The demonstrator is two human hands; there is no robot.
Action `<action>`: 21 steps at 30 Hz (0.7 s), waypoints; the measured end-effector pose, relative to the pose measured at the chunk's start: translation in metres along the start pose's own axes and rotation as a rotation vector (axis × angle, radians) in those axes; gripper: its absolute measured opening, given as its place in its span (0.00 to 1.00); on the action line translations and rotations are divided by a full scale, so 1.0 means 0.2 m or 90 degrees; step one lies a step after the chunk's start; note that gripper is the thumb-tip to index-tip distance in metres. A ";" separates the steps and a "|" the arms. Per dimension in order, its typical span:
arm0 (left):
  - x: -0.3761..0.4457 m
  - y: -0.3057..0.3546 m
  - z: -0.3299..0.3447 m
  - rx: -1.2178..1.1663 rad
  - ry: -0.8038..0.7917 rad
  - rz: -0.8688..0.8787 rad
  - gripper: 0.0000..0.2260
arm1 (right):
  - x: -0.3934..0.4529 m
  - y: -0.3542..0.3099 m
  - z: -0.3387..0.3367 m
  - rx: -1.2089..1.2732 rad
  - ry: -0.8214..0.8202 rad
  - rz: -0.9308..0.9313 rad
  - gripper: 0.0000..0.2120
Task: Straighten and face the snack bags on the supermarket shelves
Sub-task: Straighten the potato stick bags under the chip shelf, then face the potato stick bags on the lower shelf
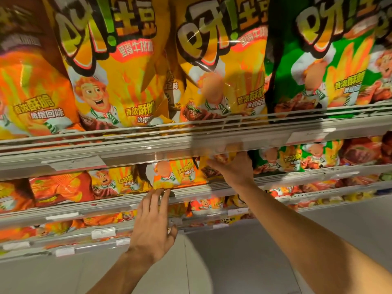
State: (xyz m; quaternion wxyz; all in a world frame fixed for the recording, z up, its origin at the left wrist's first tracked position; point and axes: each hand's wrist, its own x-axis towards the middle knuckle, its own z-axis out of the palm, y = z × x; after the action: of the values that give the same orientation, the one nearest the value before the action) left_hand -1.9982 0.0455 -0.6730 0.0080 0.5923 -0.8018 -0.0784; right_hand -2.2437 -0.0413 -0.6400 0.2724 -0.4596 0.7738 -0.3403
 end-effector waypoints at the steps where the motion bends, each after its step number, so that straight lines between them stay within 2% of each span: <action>1: 0.00 0.00 0.00 -0.004 0.002 -0.002 0.41 | 0.01 0.02 -0.01 -0.030 0.007 0.005 0.48; 7: 0.00 0.01 0.02 -0.010 -0.005 -0.024 0.43 | -0.01 0.09 0.00 -0.068 0.055 -0.020 0.54; 13: 0.01 0.02 0.02 -0.001 -0.012 -0.030 0.46 | -0.03 0.14 0.00 -0.099 0.028 -0.025 0.52; 16: -0.01 0.01 0.01 -0.047 -0.025 -0.017 0.46 | -0.09 0.17 -0.03 -0.115 0.030 -0.064 0.53; 18: -0.05 -0.02 -0.02 -0.087 -0.025 0.001 0.44 | -0.19 0.18 -0.05 -0.087 0.074 -0.099 0.50; 21: -0.12 -0.09 -0.08 -0.155 0.022 0.003 0.37 | -0.37 0.17 -0.05 -0.076 0.185 -0.181 0.34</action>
State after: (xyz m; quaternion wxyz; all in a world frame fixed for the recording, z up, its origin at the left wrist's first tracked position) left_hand -1.9728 0.0620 -0.6578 0.0941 0.5862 -0.7876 -0.1651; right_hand -2.2363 0.0395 -0.6521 0.0792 -0.5257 0.7511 -0.3914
